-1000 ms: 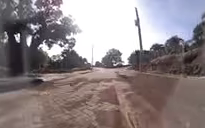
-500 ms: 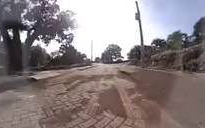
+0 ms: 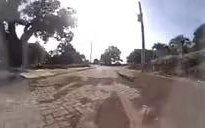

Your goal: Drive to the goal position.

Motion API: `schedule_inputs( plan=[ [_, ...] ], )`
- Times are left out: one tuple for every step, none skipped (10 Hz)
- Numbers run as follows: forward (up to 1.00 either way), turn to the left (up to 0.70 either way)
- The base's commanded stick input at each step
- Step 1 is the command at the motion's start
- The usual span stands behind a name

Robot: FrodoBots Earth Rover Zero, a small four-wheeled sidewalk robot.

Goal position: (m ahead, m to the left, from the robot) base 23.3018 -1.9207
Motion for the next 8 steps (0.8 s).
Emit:
schedule_inputs(
  plan=[
    [1.0, 0.0],
    [1.0, 0.0],
    [1.0, 0.0],
    [1.0, 0.0],
    [1.0, 0.0],
    [1.0, 0.0],
    [1.0, 0.0],
    [1.0, 0.0]
  ],
)
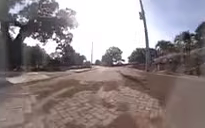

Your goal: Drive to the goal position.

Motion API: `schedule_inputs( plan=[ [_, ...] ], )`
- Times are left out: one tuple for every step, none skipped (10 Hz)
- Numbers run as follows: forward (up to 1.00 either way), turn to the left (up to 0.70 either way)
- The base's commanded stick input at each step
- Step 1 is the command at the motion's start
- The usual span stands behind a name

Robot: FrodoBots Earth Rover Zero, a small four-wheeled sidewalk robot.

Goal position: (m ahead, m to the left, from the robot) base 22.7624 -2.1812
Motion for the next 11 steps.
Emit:
schedule_inputs(
  plan=[
    [1.0, 0.0],
    [1.0, 0.0],
    [1.0, 0.0],
    [1.0, 0.0],
    [1.0, 0.0],
    [1.0, 0.0],
    [1.0, 0.0],
    [1.0, 0.0],
    [1.0, 0.0],
    [1.0, 0.0],
    [1.0, 0.0]
  ],
)
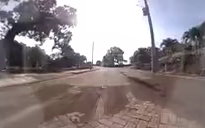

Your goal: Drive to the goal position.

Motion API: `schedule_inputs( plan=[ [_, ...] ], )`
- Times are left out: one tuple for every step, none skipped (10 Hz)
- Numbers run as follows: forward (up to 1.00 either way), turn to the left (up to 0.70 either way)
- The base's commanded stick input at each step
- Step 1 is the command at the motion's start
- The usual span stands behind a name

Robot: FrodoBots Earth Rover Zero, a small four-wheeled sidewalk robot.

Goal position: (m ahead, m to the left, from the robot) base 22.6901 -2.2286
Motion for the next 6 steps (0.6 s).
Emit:
schedule_inputs(
  plan=[
    [1.0, 0.0],
    [1.0, 0.0],
    [1.0, 0.0],
    [1.0, 0.0],
    [1.0, 0.0],
    [1.0, 0.0]
  ],
)
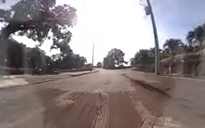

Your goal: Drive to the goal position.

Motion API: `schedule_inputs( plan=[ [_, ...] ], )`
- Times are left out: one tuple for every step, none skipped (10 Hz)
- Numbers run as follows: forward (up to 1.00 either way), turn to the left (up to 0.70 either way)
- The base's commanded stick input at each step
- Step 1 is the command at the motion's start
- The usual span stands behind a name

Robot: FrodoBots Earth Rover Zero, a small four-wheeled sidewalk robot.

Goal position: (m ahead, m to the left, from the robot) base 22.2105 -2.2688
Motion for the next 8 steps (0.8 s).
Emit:
schedule_inputs(
  plan=[
    [1.0, 0.0],
    [1.0, 0.0],
    [1.0, 0.0],
    [1.0, 0.0],
    [1.0, 0.0],
    [1.0, 0.0],
    [1.0, 0.0],
    [1.0, 0.0]
  ],
)
